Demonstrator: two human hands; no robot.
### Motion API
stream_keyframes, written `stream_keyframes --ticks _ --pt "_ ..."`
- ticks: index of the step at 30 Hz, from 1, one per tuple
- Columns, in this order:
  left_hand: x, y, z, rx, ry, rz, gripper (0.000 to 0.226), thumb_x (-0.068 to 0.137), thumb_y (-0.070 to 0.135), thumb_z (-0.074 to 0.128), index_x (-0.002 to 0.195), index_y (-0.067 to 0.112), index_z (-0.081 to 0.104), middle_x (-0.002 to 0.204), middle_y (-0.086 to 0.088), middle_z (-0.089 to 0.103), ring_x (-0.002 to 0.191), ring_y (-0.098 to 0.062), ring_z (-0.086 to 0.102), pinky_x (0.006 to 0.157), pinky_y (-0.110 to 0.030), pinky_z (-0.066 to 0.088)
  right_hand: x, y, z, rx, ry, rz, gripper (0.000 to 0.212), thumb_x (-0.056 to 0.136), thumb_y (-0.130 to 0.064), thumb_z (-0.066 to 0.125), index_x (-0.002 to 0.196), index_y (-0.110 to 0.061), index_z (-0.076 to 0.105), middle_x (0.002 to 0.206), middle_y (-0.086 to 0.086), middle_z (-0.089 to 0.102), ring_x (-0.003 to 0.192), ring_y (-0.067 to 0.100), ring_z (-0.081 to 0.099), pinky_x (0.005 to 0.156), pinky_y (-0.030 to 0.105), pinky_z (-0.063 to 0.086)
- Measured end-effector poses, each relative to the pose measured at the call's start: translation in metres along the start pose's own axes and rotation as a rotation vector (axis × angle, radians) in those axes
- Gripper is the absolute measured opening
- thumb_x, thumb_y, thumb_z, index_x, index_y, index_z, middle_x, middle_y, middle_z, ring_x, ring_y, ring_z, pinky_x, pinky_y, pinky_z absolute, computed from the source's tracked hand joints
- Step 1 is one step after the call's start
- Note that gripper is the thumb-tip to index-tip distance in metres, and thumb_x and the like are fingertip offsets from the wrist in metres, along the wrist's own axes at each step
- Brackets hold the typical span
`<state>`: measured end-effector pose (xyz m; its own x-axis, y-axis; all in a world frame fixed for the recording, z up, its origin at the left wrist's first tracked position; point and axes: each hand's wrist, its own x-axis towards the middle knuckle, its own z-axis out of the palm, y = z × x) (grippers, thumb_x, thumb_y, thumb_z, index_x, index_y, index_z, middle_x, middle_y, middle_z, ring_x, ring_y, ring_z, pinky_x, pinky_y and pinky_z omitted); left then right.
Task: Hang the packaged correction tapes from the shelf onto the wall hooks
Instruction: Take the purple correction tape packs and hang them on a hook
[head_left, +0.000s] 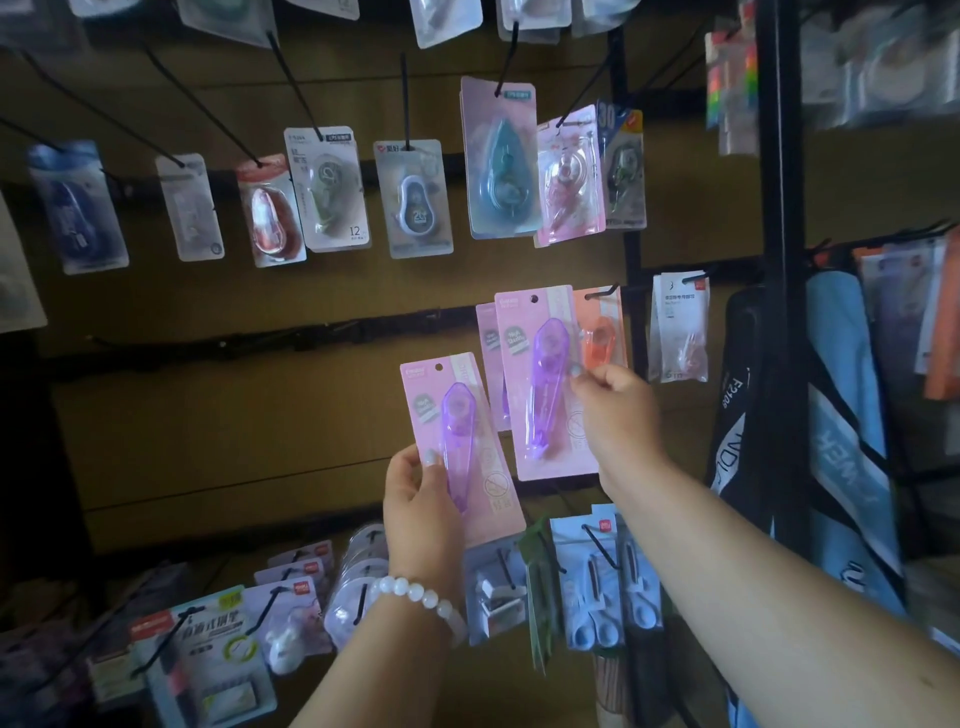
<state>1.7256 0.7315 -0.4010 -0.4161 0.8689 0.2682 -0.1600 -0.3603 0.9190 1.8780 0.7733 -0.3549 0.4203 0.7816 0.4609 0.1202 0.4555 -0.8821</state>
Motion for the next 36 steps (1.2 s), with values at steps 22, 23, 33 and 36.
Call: stream_keyframes --ticks 22,23,33,36 --pt "0.01 -0.006 -0.002 0.035 -0.014 -0.019 0.018 0.103 0.032 0.047 0.106 0.022 0.061 0.096 0.0 0.069 0.08 -0.017 0.069 0.06 -0.03 0.058 0.051 -0.001 0.05 -0.445 0.041 0.062 0.023 0.095 -0.033 0.053 0.095 -0.013 0.063 0.091 0.006 0.066 0.078 0.024 0.063 0.071 0.032 0.056" --pt "0.01 -0.006 -0.001 0.028 -0.016 -0.016 0.018 0.103 0.031 0.047 0.105 0.02 0.062 0.093 0.001 0.068 0.077 -0.015 0.068 0.058 -0.028 0.057 0.045 0.0 0.047 -0.466 0.076 0.002 0.022 0.095 -0.032 0.051 0.096 -0.013 0.063 0.09 0.004 0.065 0.077 0.023 0.062 0.07 0.032 0.056" --pt "-0.007 0.006 0.024 -0.043 -0.063 0.065 0.021 0.1 0.026 0.052 0.091 0.013 0.065 0.064 0.002 0.058 0.057 -0.013 0.051 0.06 -0.032 0.049 -0.025 0.0 0.02 0.024 -0.205 -0.078 0.052 0.086 -0.048 0.061 0.087 0.004 0.059 0.074 0.017 0.056 0.068 0.018 0.05 0.062 0.029 0.038" --pt "-0.009 0.014 0.029 -0.03 -0.079 0.109 0.021 0.1 0.024 0.053 0.096 0.009 0.066 0.062 0.002 0.056 0.052 -0.01 0.047 0.056 -0.028 0.046 -0.027 -0.004 0.015 0.077 -0.249 -0.093 0.05 0.084 -0.043 0.066 0.074 0.004 0.051 0.063 0.005 0.043 0.06 0.013 0.04 0.055 0.023 0.031"
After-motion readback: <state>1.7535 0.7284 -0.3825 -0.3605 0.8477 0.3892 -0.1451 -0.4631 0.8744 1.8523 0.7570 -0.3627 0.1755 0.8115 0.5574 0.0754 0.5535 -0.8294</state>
